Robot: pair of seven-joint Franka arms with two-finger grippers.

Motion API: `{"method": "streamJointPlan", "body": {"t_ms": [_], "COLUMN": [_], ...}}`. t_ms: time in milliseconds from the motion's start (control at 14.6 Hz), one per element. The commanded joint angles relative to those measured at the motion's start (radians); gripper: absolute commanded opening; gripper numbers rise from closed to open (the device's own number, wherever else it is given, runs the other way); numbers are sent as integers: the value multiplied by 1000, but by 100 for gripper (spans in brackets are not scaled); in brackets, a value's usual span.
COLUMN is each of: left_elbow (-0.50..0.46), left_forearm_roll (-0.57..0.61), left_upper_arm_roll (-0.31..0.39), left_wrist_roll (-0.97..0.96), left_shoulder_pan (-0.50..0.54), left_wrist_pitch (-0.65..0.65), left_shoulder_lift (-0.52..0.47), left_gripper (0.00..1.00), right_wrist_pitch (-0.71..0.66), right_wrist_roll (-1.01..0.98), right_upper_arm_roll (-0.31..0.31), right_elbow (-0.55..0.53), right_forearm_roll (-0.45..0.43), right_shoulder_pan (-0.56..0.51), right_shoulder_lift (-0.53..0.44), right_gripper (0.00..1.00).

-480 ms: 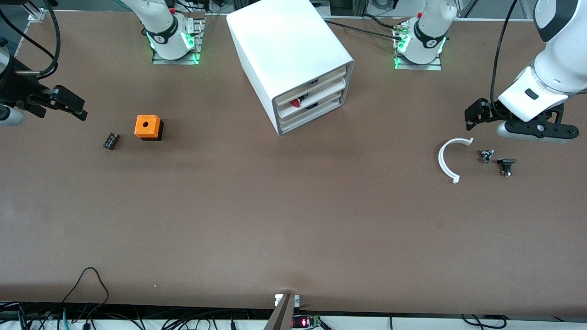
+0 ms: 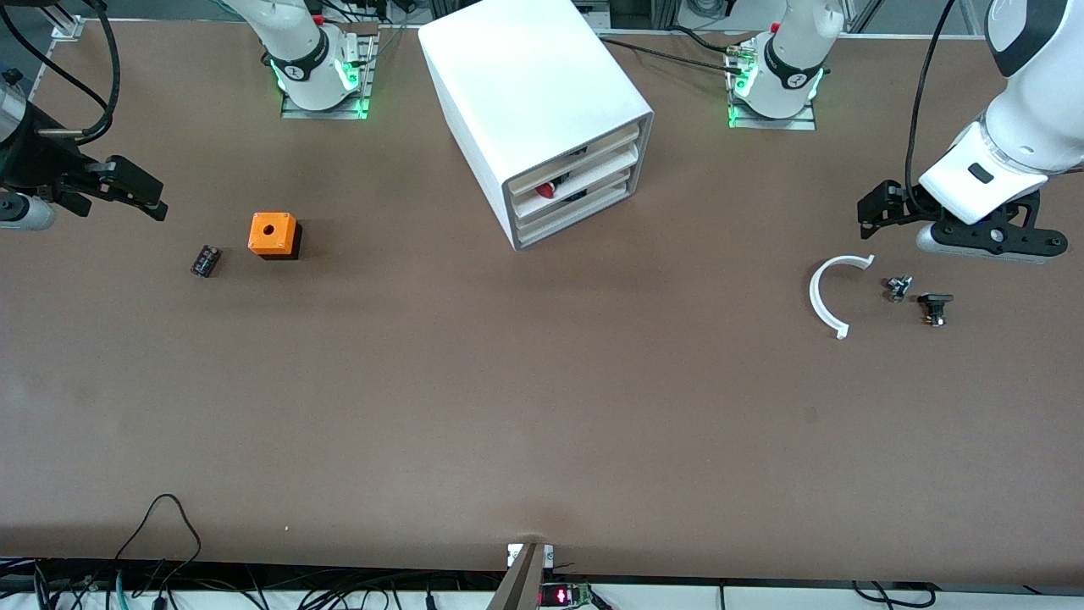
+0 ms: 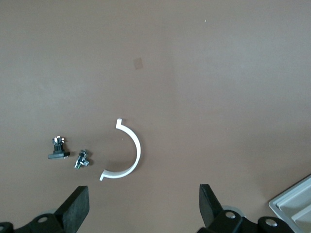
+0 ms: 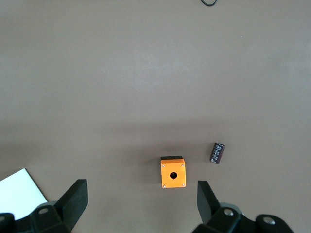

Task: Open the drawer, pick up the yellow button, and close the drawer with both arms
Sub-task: 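Move the left gripper toward the white cabinet's drawer handle, then grasp the drawer handle with the left gripper while the right gripper advances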

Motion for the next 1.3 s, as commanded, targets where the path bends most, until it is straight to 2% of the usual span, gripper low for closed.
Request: {"method": "streamJointPlan", "body": {"t_ms": [0, 137, 274, 343, 480, 617, 754, 891, 1166, 1234], "left_elbow": [51, 53, 53, 51, 51, 42, 40, 1, -226, -267], "left_forearm_roll": [-26, -142, -325, -377, -451, -621, -718, -853, -1133, -1176], "left_upper_arm_roll": [-21, -26, -26, -29, -50, -50, -56, -64, -82, -85], "left_wrist_roll": [8, 11, 7, 10, 24, 27, 44, 175, 494, 569], "left_shoulder_pan": [2, 2, -1, -1, -5, 0, -8, -6, -3, -6], "left_wrist_pitch": [-80, -164, -276, -331, -404, -456, -452, -369, -194, -162], "left_shoulder_lift": [5, 5, 14, 23, 78, 149, 208, 223, 215, 222], "left_gripper": [100, 100, 100, 100, 100, 100, 100, 100, 99, 94], "right_wrist_pitch": [-52, -59, -47, -47, -35, 2, 29, 45, 72, 83], "right_wrist_roll": [21, 15, -8, -50, -138, -138, -125, -82, 82, 93], "right_upper_arm_roll": [13, 29, 31, 31, 30, 25, 23, 23, 29, 31], "right_elbow": [13, -8, -35, -35, -35, -35, -30, -24, 7, 24], "right_forearm_roll": [-2, -4, -5, -7, -13, -11, -13, -8, -8, -5], "right_shoulder_pan": [0, 0, 0, 0, -3, -7, -11, -10, -2, 0], "right_shoulder_lift": [-14, -10, -2, 12, 41, 67, 96, 134, 216, 236], "right_gripper": [100, 100, 100, 100, 100, 100, 100, 100, 100, 100]}}
